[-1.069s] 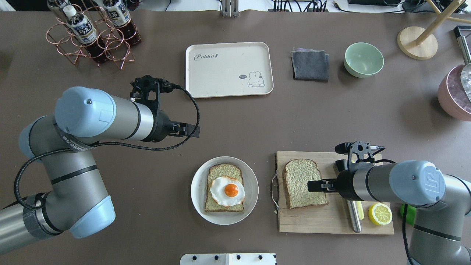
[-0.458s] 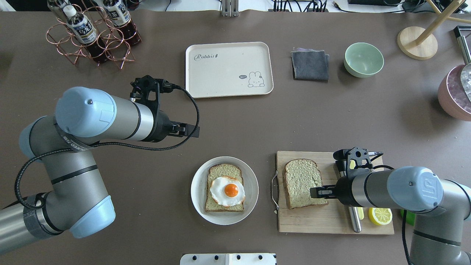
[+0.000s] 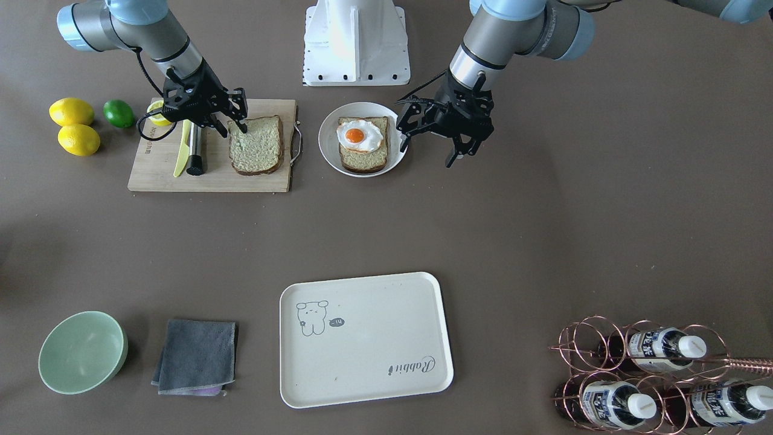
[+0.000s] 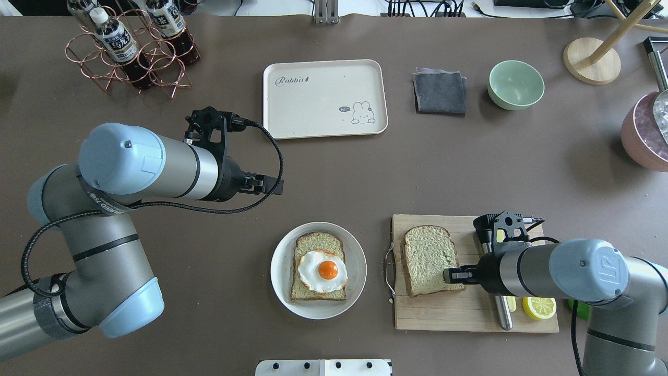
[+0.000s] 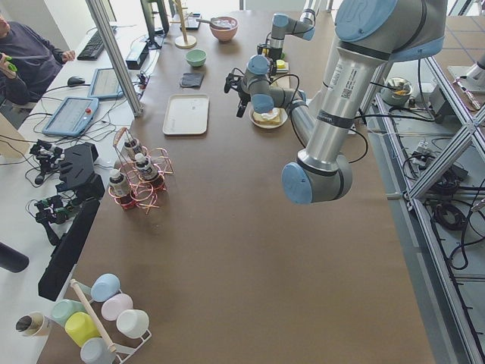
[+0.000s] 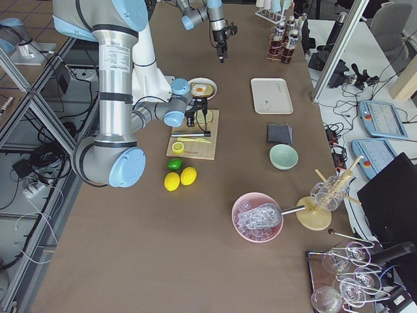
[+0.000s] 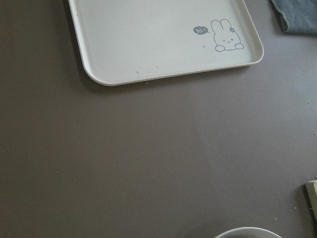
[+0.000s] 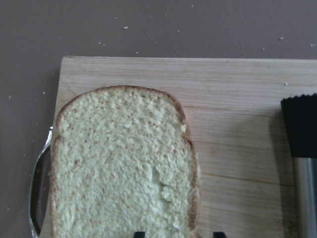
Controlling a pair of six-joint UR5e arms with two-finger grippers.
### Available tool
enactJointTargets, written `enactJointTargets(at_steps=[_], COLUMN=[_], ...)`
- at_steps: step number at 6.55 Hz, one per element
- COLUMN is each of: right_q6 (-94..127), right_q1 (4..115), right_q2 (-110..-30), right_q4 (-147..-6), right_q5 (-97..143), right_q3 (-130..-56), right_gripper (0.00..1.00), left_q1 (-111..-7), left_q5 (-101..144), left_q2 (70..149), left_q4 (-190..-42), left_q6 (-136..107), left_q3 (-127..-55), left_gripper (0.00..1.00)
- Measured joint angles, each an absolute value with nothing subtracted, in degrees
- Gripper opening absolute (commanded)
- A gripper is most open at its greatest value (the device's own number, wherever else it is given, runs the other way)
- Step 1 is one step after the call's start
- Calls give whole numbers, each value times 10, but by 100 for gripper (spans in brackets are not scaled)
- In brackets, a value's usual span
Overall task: Make sandwich and place on tray
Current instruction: 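Grasp the bread slice on the cutting board with the right gripper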
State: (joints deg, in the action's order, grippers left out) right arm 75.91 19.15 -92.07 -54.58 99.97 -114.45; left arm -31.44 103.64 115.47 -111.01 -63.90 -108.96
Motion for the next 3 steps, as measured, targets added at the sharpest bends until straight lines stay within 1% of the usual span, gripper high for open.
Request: enactJointTargets(at_steps=[3], right_q6=[759], right_q1=[199], right_q2=[-921], right_q4=[-546], right_q5=[1004], right_q3=[-1167], right_gripper=[0], left_q1=[-314], left_q5=[1037], left_q2=[1157], left_q4=[-1110], left_q6=[-638], left_q3=[-1088], left_gripper=[98])
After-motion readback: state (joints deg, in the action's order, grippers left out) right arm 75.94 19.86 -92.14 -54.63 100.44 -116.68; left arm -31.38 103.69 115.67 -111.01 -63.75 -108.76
